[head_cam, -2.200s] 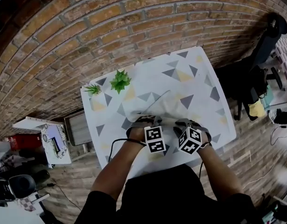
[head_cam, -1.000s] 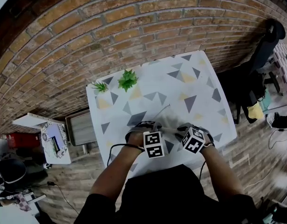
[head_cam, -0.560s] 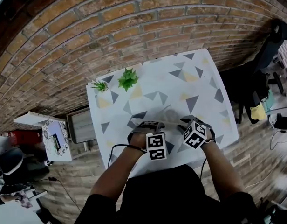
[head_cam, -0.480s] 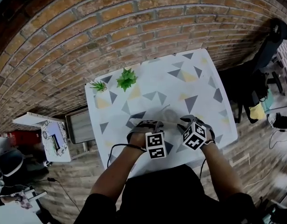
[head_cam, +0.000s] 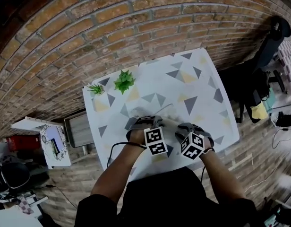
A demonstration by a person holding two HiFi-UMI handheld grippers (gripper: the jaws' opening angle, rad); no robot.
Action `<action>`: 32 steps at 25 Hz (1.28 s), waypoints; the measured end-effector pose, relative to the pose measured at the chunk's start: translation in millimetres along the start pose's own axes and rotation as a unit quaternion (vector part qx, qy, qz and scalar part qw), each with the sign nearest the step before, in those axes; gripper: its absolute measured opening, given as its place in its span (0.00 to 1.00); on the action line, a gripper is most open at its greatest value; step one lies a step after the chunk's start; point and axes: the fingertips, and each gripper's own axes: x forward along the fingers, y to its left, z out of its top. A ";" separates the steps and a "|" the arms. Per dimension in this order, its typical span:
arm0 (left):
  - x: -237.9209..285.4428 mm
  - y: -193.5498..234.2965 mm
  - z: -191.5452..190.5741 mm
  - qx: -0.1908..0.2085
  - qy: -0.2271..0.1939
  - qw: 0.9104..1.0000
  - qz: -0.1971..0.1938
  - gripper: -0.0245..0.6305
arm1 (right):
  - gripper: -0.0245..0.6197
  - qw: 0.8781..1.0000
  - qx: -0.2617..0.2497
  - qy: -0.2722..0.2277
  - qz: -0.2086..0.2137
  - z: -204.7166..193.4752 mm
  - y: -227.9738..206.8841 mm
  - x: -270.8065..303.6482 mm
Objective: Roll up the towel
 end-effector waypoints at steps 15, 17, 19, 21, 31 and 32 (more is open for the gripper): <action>15.8 13.6 -3.6 0.044 0.030 0.999 0.008 0.36 | 0.26 0.998 0.063 -0.014 0.029 -3.2 -42.3 0.5; 18.2 16.6 -3.8 0.039 0.031 0.999 0.005 0.35 | 0.26 0.998 0.057 -0.013 0.007 -3.5 -49.7 -1.3; 19.4 16.3 -4.5 0.034 0.032 0.999 0.001 0.30 | 0.26 0.999 0.048 -0.015 -0.016 -1.7 -54.1 -5.0; 18.9 10.9 -6.0 0.031 0.032 0.999 -0.007 0.23 | 0.27 0.999 0.025 -0.021 -0.025 1.8 -47.3 -8.9; -11.5 -52.1 -15.1 -0.004 0.003 0.994 -0.106 0.16 | 0.44 0.999 -0.015 0.010 -0.028 -8.4 12.5 0.8; -15.1 -59.6 -18.0 -0.006 0.001 0.993 -0.119 0.16 | 0.41 0.999 -0.019 0.010 -0.027 -8.0 16.8 0.3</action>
